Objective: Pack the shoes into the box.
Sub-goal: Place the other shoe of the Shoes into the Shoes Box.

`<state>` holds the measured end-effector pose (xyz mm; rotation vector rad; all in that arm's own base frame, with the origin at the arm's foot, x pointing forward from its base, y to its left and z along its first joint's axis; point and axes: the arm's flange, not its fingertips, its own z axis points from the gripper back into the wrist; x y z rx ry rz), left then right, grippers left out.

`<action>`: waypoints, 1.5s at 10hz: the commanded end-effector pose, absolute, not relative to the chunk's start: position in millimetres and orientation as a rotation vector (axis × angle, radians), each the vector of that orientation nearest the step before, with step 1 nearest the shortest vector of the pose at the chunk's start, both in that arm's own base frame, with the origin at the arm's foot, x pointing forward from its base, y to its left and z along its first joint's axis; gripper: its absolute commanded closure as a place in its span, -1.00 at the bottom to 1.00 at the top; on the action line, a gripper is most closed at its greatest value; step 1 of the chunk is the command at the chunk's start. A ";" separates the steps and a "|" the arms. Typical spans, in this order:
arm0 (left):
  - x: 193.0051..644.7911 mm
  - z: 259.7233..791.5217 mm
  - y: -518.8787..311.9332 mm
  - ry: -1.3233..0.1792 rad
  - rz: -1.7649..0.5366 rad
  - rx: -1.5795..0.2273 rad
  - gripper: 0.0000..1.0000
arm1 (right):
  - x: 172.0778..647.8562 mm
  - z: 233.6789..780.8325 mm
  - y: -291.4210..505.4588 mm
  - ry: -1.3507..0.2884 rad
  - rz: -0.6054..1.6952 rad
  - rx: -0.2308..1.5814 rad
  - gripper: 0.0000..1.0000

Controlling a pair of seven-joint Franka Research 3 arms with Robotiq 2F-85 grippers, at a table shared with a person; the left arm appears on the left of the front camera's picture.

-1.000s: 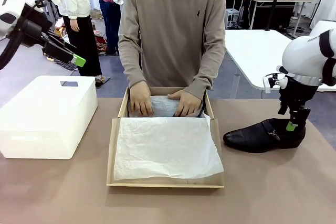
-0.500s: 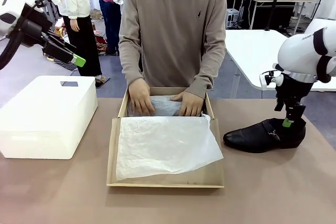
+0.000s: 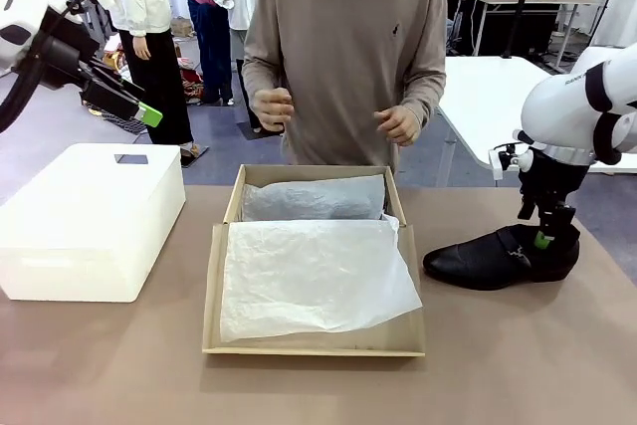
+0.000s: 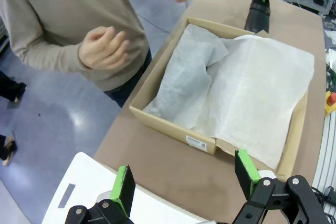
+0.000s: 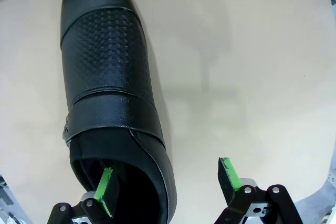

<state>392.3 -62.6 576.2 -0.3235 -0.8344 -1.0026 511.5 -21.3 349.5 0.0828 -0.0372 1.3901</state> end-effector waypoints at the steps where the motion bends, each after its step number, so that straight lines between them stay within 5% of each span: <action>1: 394.2 575.9 -60.4 -0.850 -1.021 -0.342 -1.00 | 516.0 344.2 -25.6 -0.104 1.424 0.124 -1.00; 6: 394.2 575.9 -60.4 -0.850 -1.021 -0.342 -1.00 | 517.5 337.8 -25.8 -0.057 1.442 0.160 -1.00; 12: 394.2 575.9 -60.4 -0.850 -1.021 -0.342 -1.00 | 514.1 345.8 -23.6 -0.014 1.424 0.154 0.87; 15: 394.2 575.9 -60.4 -0.850 -1.021 -0.342 -1.00 | 512.2 352.0 -22.4 -0.006 1.423 0.152 1.00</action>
